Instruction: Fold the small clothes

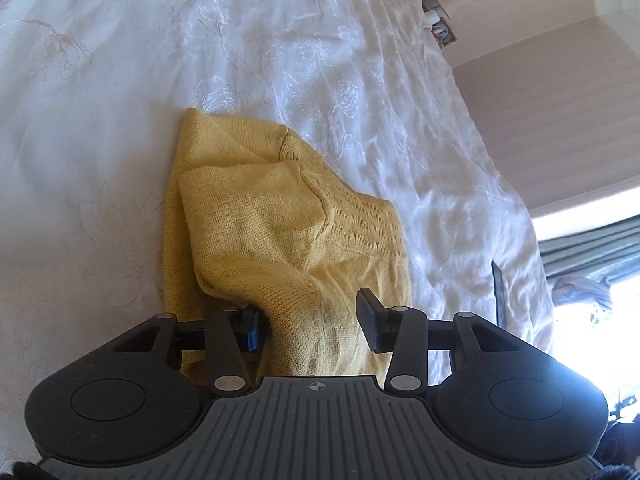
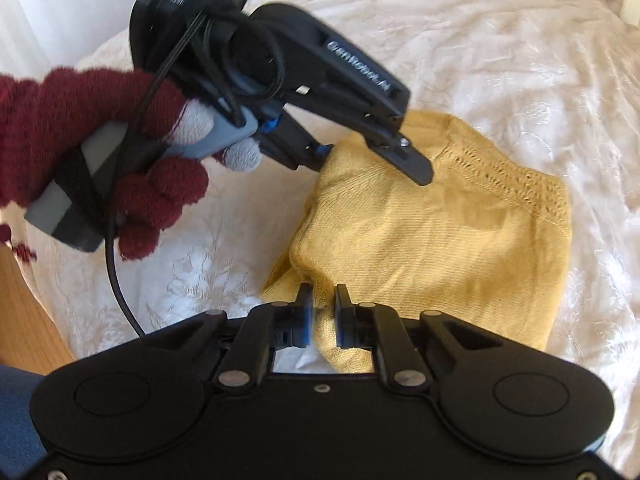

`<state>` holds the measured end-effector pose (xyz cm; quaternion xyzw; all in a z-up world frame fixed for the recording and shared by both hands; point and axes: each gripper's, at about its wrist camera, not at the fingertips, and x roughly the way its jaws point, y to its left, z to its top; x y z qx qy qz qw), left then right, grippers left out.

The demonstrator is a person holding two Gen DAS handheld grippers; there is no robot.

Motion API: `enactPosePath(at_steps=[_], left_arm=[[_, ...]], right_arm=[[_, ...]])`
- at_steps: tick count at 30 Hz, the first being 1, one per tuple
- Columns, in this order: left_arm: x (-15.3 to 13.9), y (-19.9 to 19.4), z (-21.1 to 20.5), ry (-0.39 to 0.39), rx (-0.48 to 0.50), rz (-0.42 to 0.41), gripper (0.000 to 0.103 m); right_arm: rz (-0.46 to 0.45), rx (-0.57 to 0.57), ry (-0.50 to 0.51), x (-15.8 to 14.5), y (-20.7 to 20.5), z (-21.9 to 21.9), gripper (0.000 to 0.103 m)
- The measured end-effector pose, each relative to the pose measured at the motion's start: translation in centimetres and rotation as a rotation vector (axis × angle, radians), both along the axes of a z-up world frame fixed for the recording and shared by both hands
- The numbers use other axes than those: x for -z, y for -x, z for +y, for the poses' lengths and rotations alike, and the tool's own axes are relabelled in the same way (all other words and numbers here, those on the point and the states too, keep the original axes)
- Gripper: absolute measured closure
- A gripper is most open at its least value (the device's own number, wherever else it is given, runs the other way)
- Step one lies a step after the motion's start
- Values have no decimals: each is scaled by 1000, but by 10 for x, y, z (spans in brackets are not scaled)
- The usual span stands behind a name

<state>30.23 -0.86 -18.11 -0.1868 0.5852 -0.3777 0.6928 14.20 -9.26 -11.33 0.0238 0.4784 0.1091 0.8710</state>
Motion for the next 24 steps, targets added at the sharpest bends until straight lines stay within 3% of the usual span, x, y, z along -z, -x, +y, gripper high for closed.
enactPosePath(at_steps=[4, 8, 11, 13, 18, 24], left_arm=[[-10, 3, 3, 6, -69, -44, 59], [-15, 7, -2, -88, 0, -97, 58], [-19, 5, 7, -120, -1, -141, 53], [-16, -2, 17, -115, -40, -121, 48], [5, -30, 23, -72, -124, 22, 47], [14, -51, 4, -42, -120, 70, 48]], right_arm=[[4, 64, -61, -9, -3, -15, 85], [26, 102, -122, -5, -4, -23, 85], [41, 94, -144, 2, -5, -21, 85], [51, 94, -162, 4, -4, -21, 85], [65, 87, -178, 8, -6, -19, 84], [76, 88, -187, 8, -7, -19, 84]])
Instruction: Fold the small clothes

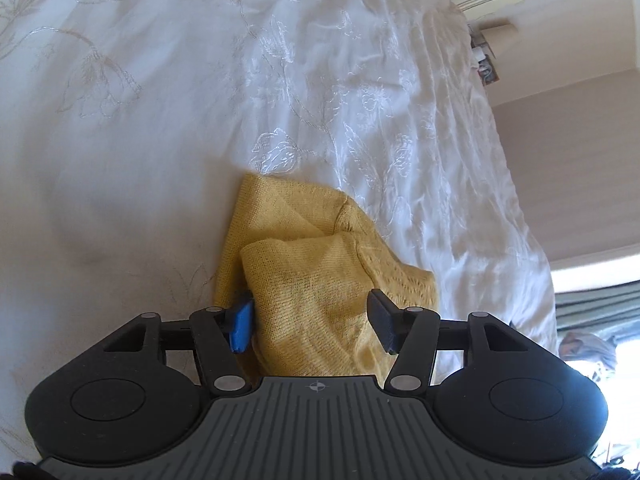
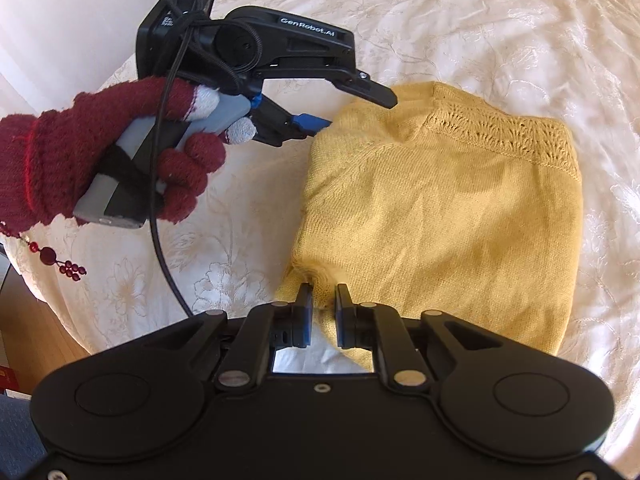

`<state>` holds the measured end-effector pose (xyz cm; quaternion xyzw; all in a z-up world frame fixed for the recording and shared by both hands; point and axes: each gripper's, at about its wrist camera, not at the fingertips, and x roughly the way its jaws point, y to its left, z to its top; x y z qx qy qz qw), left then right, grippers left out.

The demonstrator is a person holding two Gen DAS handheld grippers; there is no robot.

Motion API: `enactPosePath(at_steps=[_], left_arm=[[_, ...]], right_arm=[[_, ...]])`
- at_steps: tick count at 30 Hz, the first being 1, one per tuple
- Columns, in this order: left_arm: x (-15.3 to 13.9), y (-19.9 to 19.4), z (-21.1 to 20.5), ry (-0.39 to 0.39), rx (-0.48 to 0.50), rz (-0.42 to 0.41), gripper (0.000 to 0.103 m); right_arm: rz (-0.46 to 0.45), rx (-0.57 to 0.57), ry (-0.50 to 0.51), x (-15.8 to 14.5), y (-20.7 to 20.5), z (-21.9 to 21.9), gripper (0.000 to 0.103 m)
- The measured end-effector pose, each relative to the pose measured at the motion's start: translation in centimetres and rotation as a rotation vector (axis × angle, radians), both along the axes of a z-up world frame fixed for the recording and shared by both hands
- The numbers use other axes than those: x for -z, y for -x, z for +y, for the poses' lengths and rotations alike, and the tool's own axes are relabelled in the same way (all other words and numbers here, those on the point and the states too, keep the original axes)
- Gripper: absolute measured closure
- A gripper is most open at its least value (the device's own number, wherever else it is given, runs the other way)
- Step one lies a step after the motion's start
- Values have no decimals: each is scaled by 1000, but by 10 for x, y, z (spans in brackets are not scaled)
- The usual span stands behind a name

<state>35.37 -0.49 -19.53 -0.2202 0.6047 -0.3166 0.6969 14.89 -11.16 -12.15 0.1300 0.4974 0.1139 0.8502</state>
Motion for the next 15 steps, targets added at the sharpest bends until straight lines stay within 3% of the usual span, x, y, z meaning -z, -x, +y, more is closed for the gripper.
enactPosePath(at_steps=[2, 3, 4, 10, 12, 14, 15], left_arm=[[-1, 1, -3, -8, -3, -22, 53], [-4, 2, -4, -15, 2, -50, 78], [-10, 3, -5, -27, 21, -100, 93], [-69, 16, -30, -50, 236, -381, 93], [-73, 13, -32, -65, 266, -408, 93], [-60, 6, -32, -135, 276, -402, 92], [-50, 2, -32, -189, 280, -392, 92]], right_arm=[[1, 6, -3, 0, 0, -1, 84], [2, 11, -5, 0, 0, -1, 84], [3, 16, -9, 0, 0, -2, 84], [-46, 90, -59, -15, 11, -8, 84], [-56, 79, -68, -17, 10, -5, 84], [-38, 52, -62, -8, 1, 5, 83], [-19, 37, -65, -1, -5, 10, 76]])
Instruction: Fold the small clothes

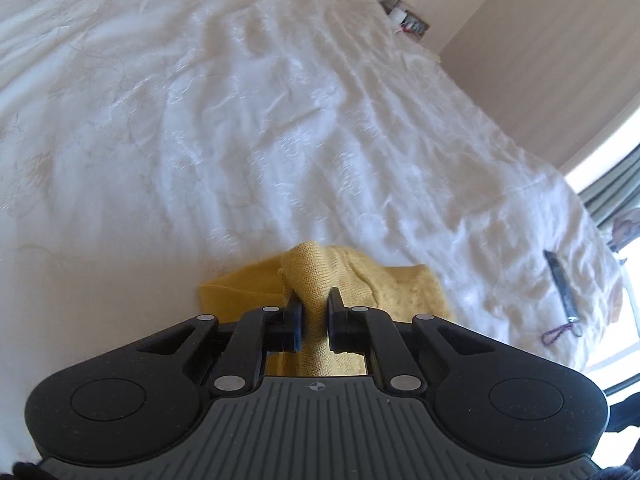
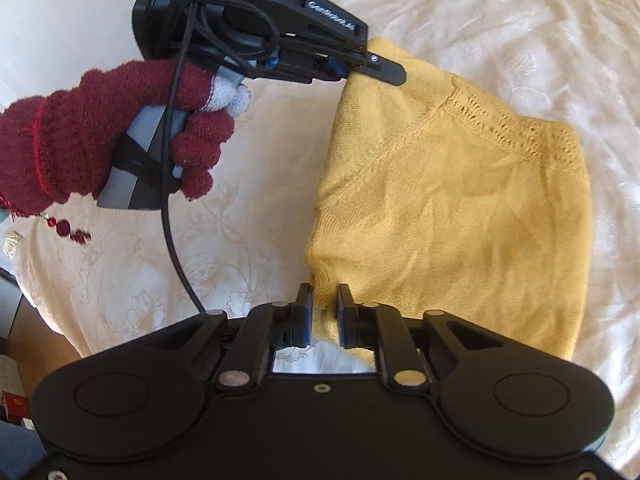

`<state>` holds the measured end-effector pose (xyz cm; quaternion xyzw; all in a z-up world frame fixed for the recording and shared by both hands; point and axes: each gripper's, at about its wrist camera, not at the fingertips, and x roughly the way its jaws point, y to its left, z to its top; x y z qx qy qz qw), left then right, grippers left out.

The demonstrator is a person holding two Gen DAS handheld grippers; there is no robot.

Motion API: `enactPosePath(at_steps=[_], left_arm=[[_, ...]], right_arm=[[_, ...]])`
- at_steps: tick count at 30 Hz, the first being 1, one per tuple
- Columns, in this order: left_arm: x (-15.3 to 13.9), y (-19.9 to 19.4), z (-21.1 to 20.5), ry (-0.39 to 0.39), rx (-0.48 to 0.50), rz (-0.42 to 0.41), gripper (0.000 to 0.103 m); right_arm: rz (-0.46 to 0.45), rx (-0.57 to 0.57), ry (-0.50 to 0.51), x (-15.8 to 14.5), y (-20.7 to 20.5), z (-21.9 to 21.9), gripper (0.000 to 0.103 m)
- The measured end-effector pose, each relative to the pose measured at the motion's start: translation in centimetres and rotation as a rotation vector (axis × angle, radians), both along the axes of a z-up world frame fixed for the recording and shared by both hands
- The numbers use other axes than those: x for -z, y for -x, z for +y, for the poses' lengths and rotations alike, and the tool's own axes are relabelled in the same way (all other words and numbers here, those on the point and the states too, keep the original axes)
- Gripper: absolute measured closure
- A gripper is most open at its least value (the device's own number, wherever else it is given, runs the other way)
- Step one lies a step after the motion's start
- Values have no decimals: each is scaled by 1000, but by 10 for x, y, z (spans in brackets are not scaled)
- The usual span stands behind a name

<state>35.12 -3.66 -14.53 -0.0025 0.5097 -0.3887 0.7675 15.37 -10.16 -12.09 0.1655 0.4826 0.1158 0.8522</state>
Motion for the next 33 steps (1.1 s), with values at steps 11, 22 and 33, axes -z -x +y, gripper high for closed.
enactPosePath(at_steps=[11, 22, 33], left_arm=[[-14, 4, 35, -79, -89, -90, 65], [14, 26, -39, -109, 27, -47, 39], [16, 15, -41, -169, -119, -66, 35]], right_arm=[[-73, 91, -92, -12, 0, -24, 26], [-29, 242, 110, 12, -46, -92, 7], [10, 227, 155, 23, -43, -88, 2]])
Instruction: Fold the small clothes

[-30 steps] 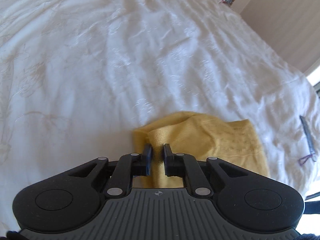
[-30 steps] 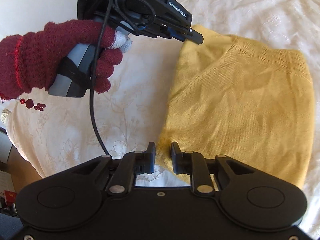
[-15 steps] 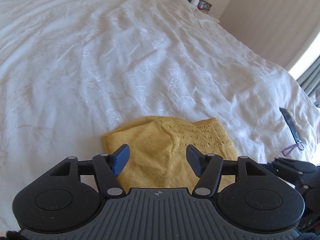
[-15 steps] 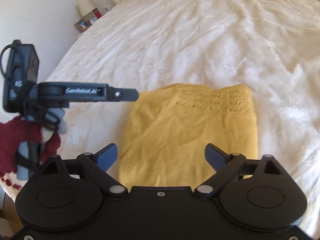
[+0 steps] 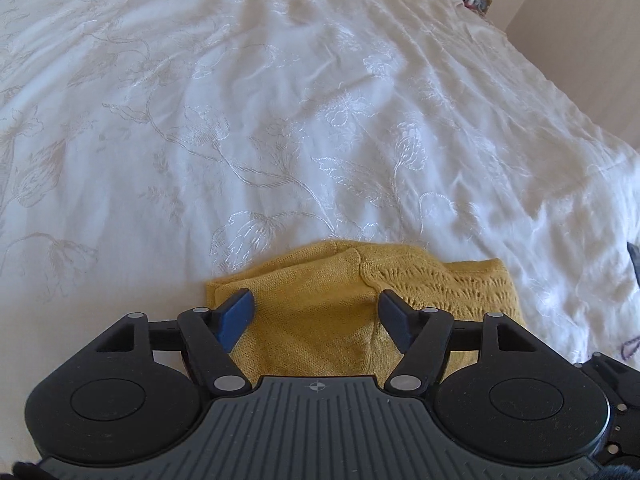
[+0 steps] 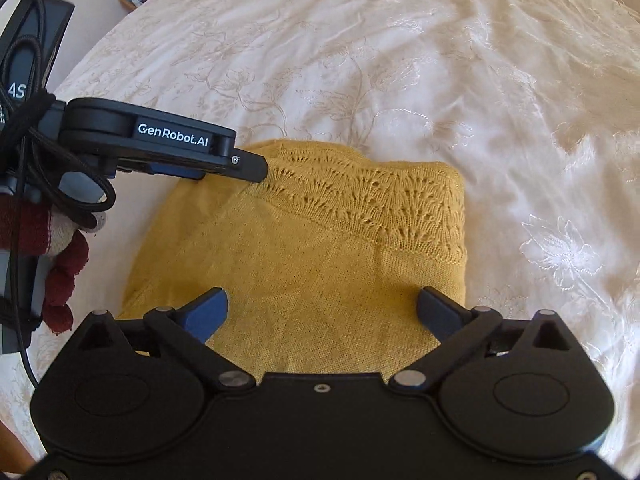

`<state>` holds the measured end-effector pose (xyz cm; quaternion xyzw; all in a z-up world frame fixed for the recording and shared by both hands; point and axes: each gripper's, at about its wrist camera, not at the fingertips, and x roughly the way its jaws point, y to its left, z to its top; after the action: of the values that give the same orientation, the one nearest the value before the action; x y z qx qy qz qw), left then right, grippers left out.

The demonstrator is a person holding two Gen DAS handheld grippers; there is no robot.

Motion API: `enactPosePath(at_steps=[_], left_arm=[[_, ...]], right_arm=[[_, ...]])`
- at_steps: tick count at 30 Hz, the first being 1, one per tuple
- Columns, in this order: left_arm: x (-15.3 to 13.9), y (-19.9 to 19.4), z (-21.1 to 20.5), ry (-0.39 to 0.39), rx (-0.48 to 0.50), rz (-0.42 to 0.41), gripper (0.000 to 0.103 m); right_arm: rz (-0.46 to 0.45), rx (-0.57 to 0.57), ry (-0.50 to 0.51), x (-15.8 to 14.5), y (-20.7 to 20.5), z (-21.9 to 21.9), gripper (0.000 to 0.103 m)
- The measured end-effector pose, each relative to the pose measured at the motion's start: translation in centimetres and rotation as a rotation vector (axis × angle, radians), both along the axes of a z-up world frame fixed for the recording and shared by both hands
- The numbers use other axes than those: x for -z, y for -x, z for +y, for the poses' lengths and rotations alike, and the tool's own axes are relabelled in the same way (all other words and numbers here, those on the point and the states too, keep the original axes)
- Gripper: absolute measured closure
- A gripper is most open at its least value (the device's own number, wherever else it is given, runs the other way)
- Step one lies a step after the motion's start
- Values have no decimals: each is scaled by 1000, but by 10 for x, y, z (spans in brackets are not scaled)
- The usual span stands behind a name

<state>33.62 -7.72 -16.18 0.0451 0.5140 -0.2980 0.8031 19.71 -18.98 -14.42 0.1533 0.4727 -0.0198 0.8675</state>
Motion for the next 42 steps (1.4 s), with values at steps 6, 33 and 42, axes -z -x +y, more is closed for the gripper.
enactPosePath(at_steps=[6, 33, 42], left_arm=[[-31, 18, 34, 40, -53, 2, 13], [-115, 219, 34, -163, -338, -136, 1], [-138, 239, 35, -177, -404, -180, 2]], right_arm=[[-60, 78, -36, -29, 29, -9, 1], [-144, -70, 14, -100, 136, -39, 1], [-167, -69, 110, -125, 151, -26, 1]])
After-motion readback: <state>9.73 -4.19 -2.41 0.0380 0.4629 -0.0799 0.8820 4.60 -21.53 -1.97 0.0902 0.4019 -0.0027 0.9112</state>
